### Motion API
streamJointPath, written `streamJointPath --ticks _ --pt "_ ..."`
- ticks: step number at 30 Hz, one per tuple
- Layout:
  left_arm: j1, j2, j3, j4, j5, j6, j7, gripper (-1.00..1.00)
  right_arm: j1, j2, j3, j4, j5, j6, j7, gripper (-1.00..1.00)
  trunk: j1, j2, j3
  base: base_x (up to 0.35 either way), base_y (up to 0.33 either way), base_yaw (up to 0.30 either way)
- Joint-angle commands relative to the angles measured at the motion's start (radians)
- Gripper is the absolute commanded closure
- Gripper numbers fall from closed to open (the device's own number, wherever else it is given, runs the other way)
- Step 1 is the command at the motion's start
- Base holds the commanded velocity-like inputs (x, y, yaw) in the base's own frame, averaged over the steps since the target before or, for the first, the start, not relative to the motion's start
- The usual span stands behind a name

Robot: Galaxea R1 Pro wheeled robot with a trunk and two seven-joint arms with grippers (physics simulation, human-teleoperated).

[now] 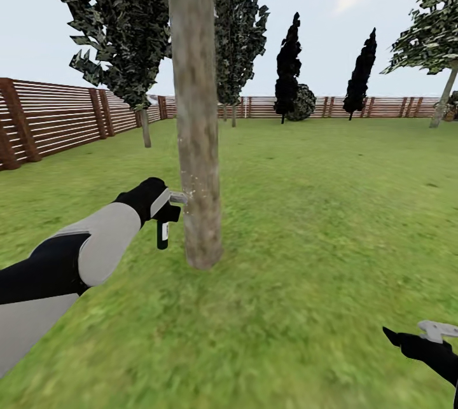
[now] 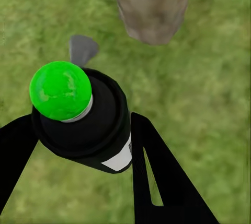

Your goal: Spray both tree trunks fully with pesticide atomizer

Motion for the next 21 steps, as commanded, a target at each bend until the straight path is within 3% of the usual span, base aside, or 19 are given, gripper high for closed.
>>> streamJointPath --ticks 1,9,17,21 --pt "0.0 0.0 -0.001 0.0 -0.001 0.0 0.003 1.0 0.0 0.0 0.0 0.0 0.0 0.0 0.0 -1.0 0.0 0.0 0.0 0.078 -0.299 0.163" --pt "0.001 0.0 -0.001 0.002 0.001 0.0 0.008 1.0 0.0 0.0 0.0 0.0 0.0 0.0 0.0 -1.0 0.0 0.0 0.0 0.014 -0.293 0.243" --pt "0.013 -0.001 -0.001 0.002 0.001 0.0 0.008 1.0 0.0 0.0 0.0 0.0 0.0 0.0 0.0 -1.0 0.0 0.0 0.0 0.001 -0.037 0.253" --pt "0.015 -0.002 -0.001 0.001 0.001 0.0 0.008 1.0 0.0 0.0 0.0 0.0 0.0 0.0 0.0 -1.0 0.0 0.0 0.0 0.068 -0.202 0.055"
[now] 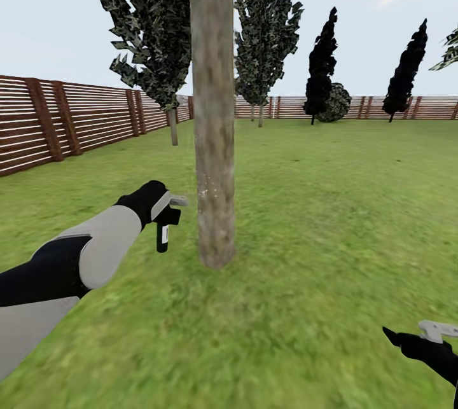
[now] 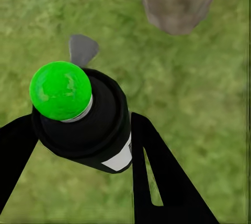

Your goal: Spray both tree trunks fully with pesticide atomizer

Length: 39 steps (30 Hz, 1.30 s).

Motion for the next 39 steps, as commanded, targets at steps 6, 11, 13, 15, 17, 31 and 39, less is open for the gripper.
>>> streamJointPath --ticks 6,11,13,15,17,31,39 --pt "0.0 -0.001 -0.001 0.001 0.0 0.001 0.0 1.0 0.0 0.0 0.0 0.0 0.0 0.0 0.0 -1.0 0.0 0.0 0.0 0.069 -0.296 -0.005" --pt "0.0 -0.002 -0.001 0.002 0.001 0.004 0.0 1.0 0.0 0.0 0.0 0.001 0.0 0.0 0.0 -1.0 0.0 0.0 0.0 0.005 -0.198 -0.21" --pt "0.0 -0.001 -0.001 0.006 0.001 0.007 0.0 1.0 0.0 0.0 0.0 0.001 0.0 0.0 0.0 -1.0 0.0 0.0 0.0 0.001 -0.032 -0.107" --pt "0.0 0.0 -0.001 0.036 -0.001 0.009 0.0 1.0 0.0 0.0 0.0 0.001 0.0 0.0 0.0 -1.0 0.0 0.0 0.0 0.0 -0.009 -0.028" --pt "0.0 0.0 -0.003 0.058 -0.003 0.014 0.001 1.0 0.0 0.0 -0.001 0.0 0.0 0.0 0.0 -1.0 0.0 0.0 0.0 0.0 -0.002 -0.007" --pt "0.115 0.001 -0.004 0.09 -0.007 -0.201 0.006 1.0 0.0 0.0 -0.001 0.0 0.0 0.0 0.0 -1.0 0.0 0.0 0.0 0.09 0.0 0.0" --pt "0.132 0.001 -0.004 0.09 -0.007 -0.202 0.006 1.0 0.0 0.0 -0.001 0.0 0.0 0.0 0.0 -1.0 0.0 0.0 0.0 0.161 0.0 0.0"
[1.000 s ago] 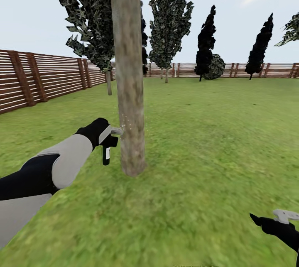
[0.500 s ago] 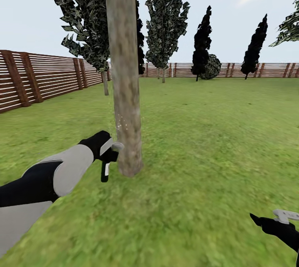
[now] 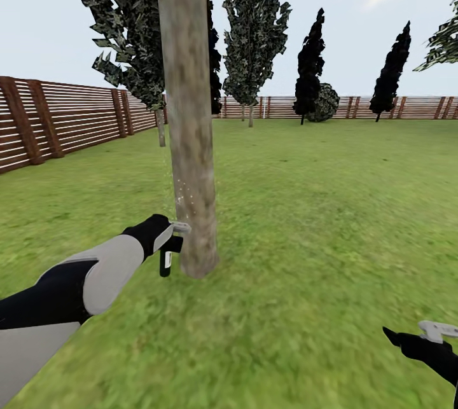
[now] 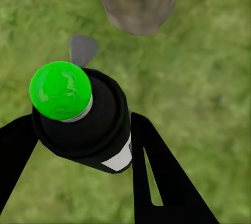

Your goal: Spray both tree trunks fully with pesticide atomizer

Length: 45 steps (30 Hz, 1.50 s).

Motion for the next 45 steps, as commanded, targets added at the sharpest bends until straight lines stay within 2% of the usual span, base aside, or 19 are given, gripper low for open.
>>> streamJointPath --ticks 1,15,17,19,22,25,30,31,34,38,45 --pt "0.0 0.0 -0.001 0.0 -0.001 0.0 0.001 1.0 0.0 0.0 0.0 0.0 0.0 0.0 0.0 -1.0 0.0 0.0 0.0 0.004 0.0 0.0" --pt "-0.001 -0.001 -0.001 -0.004 0.0 0.015 0.016 1.0 0.0 0.002 0.003 0.0 0.0 0.001 0.002 -1.0 0.0 0.0 0.001 0.141 0.0 -0.062" --pt "-0.001 -0.001 -0.001 -0.052 0.0 0.076 0.017 1.0 0.0 0.002 0.003 0.0 0.0 0.002 0.003 -1.0 0.0 0.0 0.001 0.003 0.0 -0.249" --pt "-0.001 -0.001 -0.002 -0.155 0.001 0.179 0.016 1.0 0.0 0.002 0.003 0.0 0.0 0.002 0.002 -1.0 0.0 0.0 0.001 0.001 0.0 -0.121" --pt "-0.001 -0.001 -0.002 -0.242 0.001 0.239 0.016 1.0 0.0 0.002 0.003 0.0 0.0 0.002 0.002 -1.0 0.0 0.0 0.001 0.0 0.0 -0.018" --pt "-0.001 -0.001 -0.002 -0.272 0.0 0.253 0.015 1.0 0.0 0.002 0.003 0.0 0.0 0.002 0.002 -1.0 0.0 0.0 0.001 0.0 0.0 -0.002" --pt "-0.008 -0.001 -0.001 -0.276 0.0 0.258 0.015 1.0 0.0 0.002 0.003 0.0 0.0 0.002 0.002 -1.0 0.0 0.0 0.001 0.0 0.0 0.0" --pt "-0.008 -0.002 -0.001 -0.28 0.0 0.279 0.015 1.0 0.0 0.002 0.003 0.0 0.0 0.002 0.002 -1.0 0.0 0.0 0.001 0.0 0.0 0.0" --pt "-0.01 -0.002 -0.001 -0.364 0.001 0.334 0.015 1.0 0.0 0.002 0.003 0.0 0.0 0.002 0.002 -1.0 0.0 0.0 0.001 0.0 0.0 0.0" --pt "-0.012 -0.009 -0.001 -0.386 0.001 0.342 0.014 1.0 0.0 0.002 0.003 0.0 0.0 0.002 0.002 -1.0 0.0 0.0 0.001 0.0 0.0 0.0" --pt "-0.079 -0.035 -0.001 -0.387 0.002 0.345 0.014 1.0 0.0 0.001 0.003 0.0 0.0 0.002 0.002 -1.0 0.0 0.0 0.001 0.0 0.0 0.0"
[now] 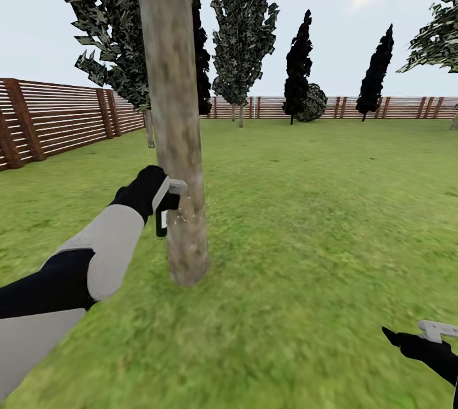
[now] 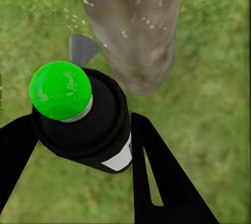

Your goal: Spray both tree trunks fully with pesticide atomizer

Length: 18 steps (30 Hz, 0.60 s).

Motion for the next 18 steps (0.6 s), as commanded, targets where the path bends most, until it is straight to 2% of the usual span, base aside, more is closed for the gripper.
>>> streamJointPath --ticks 1,18 --pt "-0.014 -0.001 0.0 0.0 0.0 0.001 0.0 1.0 0.0 0.0 0.0 0.0 0.0 0.0 0.0 -1.0 0.0 0.0 0.0 0.0 0.0 0.0" --pt "-0.168 -0.002 0.0 0.012 0.004 0.007 0.0 1.0 0.0 0.0 -0.001 0.0 0.0 0.0 0.001 -1.0 0.0 0.0 0.0 0.0 0.0 0.0"
